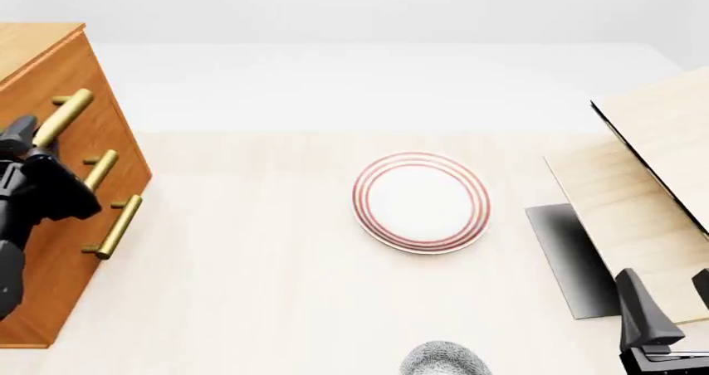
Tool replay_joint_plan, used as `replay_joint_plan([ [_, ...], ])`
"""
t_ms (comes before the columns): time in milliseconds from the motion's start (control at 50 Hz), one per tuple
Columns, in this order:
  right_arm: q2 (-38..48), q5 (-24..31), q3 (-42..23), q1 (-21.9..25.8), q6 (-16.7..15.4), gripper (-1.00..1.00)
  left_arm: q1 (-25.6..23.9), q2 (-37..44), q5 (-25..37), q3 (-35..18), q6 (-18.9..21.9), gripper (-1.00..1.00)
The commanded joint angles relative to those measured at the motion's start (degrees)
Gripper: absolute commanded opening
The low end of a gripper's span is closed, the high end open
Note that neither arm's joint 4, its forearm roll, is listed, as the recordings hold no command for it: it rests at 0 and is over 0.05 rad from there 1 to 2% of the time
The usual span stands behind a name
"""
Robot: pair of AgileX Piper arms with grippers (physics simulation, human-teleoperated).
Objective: Open the top drawer of the cabinet and put the bowl in it.
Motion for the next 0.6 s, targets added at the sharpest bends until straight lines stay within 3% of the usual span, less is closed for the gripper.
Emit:
replay_joint_plan([
  [20,-0.02,-0.06,0.03,-0.02,-0.04,1.0,0.03,-1.83,1.52,4.34,0.51,-1.0],
  [600,-0.03,-0.06,0.03,-0.02,-0.03,1.0,-6.19,-2.61,-0.16,6.97,2.11,-1.0],
])
